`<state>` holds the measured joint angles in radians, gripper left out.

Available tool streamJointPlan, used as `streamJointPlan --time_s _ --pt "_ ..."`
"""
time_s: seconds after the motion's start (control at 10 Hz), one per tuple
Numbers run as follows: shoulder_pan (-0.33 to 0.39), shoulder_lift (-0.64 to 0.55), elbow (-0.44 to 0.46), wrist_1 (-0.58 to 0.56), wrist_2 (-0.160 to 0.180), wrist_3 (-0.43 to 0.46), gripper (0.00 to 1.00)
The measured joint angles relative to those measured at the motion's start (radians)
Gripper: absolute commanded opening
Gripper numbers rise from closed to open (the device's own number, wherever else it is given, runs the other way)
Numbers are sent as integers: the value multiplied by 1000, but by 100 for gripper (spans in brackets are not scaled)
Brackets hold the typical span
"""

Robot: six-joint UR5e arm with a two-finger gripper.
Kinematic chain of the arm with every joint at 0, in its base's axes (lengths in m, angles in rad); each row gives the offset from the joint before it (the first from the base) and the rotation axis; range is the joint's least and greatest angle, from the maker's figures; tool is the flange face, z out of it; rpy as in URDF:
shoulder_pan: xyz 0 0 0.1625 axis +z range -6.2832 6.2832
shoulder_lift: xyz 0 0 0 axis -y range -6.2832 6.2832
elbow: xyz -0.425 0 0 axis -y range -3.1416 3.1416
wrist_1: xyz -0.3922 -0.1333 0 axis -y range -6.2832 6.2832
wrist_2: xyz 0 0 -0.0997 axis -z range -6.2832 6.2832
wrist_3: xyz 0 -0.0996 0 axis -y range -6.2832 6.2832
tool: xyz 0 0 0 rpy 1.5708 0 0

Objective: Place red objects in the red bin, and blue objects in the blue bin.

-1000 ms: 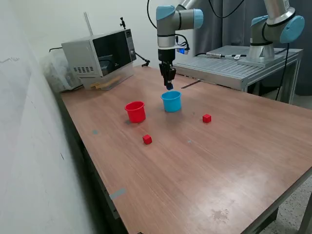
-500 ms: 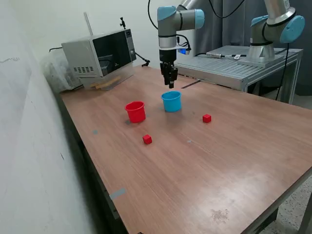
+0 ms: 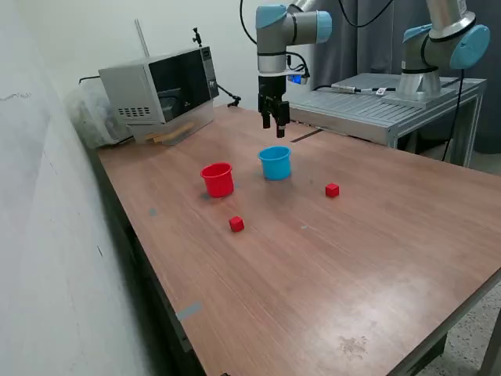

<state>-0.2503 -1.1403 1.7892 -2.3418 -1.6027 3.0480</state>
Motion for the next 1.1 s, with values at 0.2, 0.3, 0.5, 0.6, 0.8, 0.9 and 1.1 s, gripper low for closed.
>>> streamJointPlan --time_s 0.2,0.3,0.5,0.6,0.8,0.9,1.1 --pt "63 -66 51 1 8 -36 100" --pt "107 -98 81 2 15 -51 100" --pt "196 -151 138 3 28 -70 100" --pt "232 -169 160 3 33 -73 100" --pt "280 -191 186 3 40 -72 100" --pt "298 -196 191 2 49 -69 100" --pt "326 -193 195 -3 75 -44 100"
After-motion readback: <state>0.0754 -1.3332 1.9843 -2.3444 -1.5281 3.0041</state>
